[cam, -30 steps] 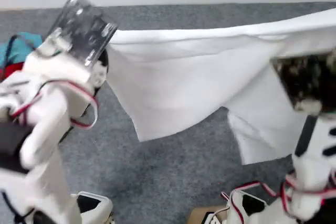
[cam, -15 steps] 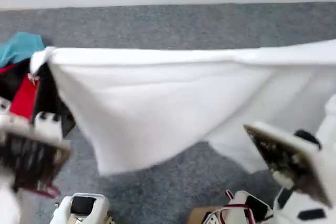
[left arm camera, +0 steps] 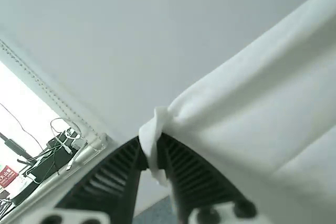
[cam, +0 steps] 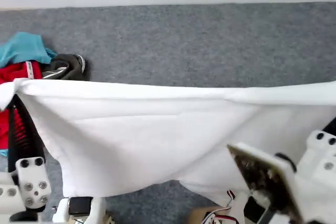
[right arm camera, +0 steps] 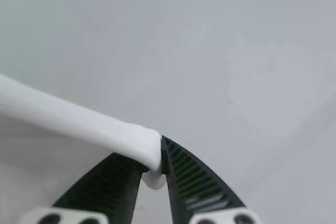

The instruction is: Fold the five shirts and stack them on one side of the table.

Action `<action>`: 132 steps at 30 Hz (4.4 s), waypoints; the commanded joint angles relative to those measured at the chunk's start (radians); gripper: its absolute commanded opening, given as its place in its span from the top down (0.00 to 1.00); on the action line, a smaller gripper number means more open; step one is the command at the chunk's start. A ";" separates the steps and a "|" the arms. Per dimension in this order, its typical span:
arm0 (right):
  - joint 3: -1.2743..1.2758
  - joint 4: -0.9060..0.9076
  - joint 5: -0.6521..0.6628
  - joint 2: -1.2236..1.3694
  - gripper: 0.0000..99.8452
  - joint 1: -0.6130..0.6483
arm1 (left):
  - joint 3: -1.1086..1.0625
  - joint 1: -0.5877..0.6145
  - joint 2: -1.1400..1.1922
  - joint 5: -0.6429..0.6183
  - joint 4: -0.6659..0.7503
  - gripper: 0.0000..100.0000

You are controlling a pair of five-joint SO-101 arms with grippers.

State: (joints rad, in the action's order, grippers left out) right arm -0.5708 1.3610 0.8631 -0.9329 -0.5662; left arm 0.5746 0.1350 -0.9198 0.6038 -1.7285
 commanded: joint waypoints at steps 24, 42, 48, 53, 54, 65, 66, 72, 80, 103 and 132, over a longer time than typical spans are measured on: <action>1.137 -0.754 0.008 0.231 0.99 0.357 | -1.501 0.006 0.012 0.011 1.152 0.99; 0.945 -1.113 0.005 0.716 0.99 0.394 | -1.038 0.006 0.767 0.008 1.327 0.99; 0.709 -1.110 0.005 0.935 0.99 0.392 | -0.769 0.006 1.046 0.008 1.326 0.99; 0.554 -1.107 0.005 1.096 0.99 0.392 | -0.591 0.006 1.231 0.008 1.326 0.99; 0.525 -1.107 0.005 1.127 0.99 0.392 | -0.555 0.006 1.264 0.008 1.326 0.99; 0.235 -1.104 0.005 1.422 0.99 0.394 | -0.213 0.005 1.606 0.011 1.326 0.99; 0.221 -1.104 0.006 1.438 0.99 0.395 | -0.188 0.005 1.629 0.011 1.326 0.99; 0.209 -1.101 0.008 1.474 0.99 0.400 | -0.134 -0.015 1.705 0.011 1.326 0.99; 0.204 -1.024 0.008 1.469 0.99 0.400 | -0.134 -0.017 1.705 -0.020 1.324 0.92; 0.164 -0.909 -0.279 1.463 0.99 0.446 | -0.027 -0.038 1.712 -0.391 1.330 0.91; 0.098 -0.550 -0.635 1.432 0.88 0.469 | 0.039 0.049 1.705 -0.457 1.065 0.83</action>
State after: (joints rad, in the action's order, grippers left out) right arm -0.4127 0.7733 0.2386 0.5570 -0.1151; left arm 0.5393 0.1734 0.8140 0.1972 -0.6575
